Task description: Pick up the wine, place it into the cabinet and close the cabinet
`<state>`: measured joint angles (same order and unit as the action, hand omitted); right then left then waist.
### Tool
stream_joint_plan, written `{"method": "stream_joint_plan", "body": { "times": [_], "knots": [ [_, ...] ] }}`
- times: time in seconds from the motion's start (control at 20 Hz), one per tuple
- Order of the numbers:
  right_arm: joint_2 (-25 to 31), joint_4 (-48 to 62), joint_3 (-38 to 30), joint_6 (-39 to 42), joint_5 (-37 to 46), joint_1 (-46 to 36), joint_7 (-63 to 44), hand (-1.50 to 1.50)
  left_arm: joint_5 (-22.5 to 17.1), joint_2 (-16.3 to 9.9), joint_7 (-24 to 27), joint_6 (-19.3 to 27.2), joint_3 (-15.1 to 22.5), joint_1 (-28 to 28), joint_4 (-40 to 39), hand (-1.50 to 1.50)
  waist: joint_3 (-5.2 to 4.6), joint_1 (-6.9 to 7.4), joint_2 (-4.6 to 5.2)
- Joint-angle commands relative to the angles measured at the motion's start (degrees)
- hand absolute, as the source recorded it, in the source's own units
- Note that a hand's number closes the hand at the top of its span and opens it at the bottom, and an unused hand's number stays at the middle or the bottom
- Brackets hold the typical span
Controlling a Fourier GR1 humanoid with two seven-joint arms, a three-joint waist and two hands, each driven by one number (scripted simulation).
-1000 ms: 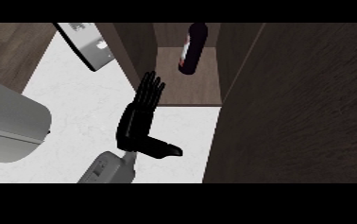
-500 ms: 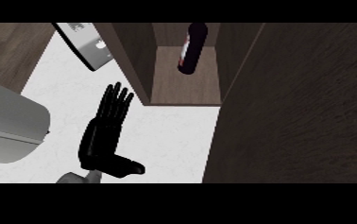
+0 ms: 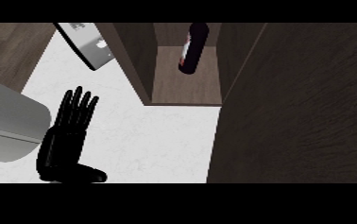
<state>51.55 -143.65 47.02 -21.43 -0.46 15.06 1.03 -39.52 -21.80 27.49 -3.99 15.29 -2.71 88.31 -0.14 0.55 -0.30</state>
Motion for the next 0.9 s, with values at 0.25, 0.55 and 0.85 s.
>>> {"method": "stream_joint_plan", "body": {
  "times": [0.25,0.55,0.85],
  "knots": [
    [-4.4,-10.3,6.2,1.2,0.3,-2.7,-6.4,1.5,-5.0,-6.4,-2.6,-4.6,-7.4,-2.1,1.9,-1.5,0.0,-0.25,0.06],
    [-7.0,-9.1,7.6,2.6,0.0,-6.8,-10.7,1.5,-6.8,-9.6,-3.5,-8.6,-10.2,-3.1,0.9,-1.5,-0.09,0.29,0.18],
    [-11.5,-7.7,6.4,2.7,-2.6,-10.7,-12.1,1.5,-8.1,-10.3,-3.3,-10.9,-11.9,-1.7,-1.4,-1.5,-0.27,1.16,0.51]
  ]
}}
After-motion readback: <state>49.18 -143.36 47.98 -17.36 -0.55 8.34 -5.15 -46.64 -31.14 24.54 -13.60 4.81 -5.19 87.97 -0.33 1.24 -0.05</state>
